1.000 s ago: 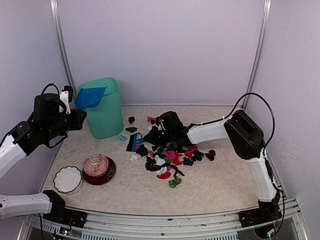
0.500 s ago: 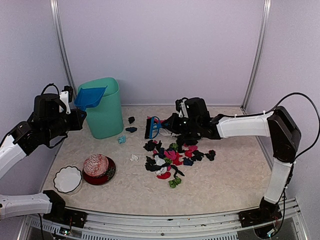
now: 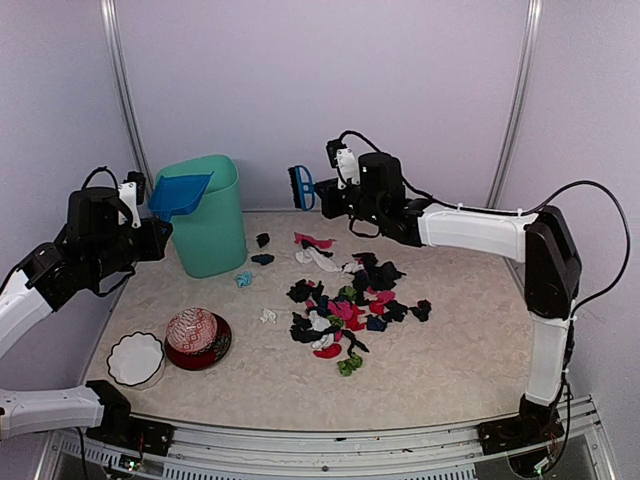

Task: Sweep away the paper scraps from the table
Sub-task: Sweep the paper scraps at the center of the board.

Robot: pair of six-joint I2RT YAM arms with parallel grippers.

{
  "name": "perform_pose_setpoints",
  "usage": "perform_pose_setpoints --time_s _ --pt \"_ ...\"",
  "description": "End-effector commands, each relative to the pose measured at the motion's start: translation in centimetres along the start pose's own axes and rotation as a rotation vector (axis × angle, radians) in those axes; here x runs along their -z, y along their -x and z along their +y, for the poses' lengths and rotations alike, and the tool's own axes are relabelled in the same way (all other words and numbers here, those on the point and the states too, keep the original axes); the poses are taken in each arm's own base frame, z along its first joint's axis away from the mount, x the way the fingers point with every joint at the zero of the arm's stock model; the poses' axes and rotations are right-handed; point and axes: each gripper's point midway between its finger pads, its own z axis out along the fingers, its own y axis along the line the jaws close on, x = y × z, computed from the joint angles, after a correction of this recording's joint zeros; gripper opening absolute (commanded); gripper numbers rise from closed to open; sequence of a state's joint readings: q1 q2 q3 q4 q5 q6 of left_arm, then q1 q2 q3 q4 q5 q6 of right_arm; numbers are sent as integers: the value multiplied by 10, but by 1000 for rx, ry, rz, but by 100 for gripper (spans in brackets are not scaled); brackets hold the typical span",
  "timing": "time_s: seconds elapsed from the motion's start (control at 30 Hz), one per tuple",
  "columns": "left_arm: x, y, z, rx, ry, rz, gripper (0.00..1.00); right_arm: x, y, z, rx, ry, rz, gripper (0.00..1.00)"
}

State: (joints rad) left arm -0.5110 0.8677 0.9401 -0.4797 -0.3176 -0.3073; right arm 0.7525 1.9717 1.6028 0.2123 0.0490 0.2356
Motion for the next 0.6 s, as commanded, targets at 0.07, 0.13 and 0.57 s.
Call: perform_pose_setpoints --time_s 0.07,0.13,0.57 --pt "4 6 4 6 9 -35 0 -37 -3 -12 529 -94 -60 0" --pt "4 6 4 6 10 -35 0 -47 -9 -10 643 -87 -62 0" --pt "2 4 5 0 15 -27 0 -117 -72 -2 1221 19 -39 0"
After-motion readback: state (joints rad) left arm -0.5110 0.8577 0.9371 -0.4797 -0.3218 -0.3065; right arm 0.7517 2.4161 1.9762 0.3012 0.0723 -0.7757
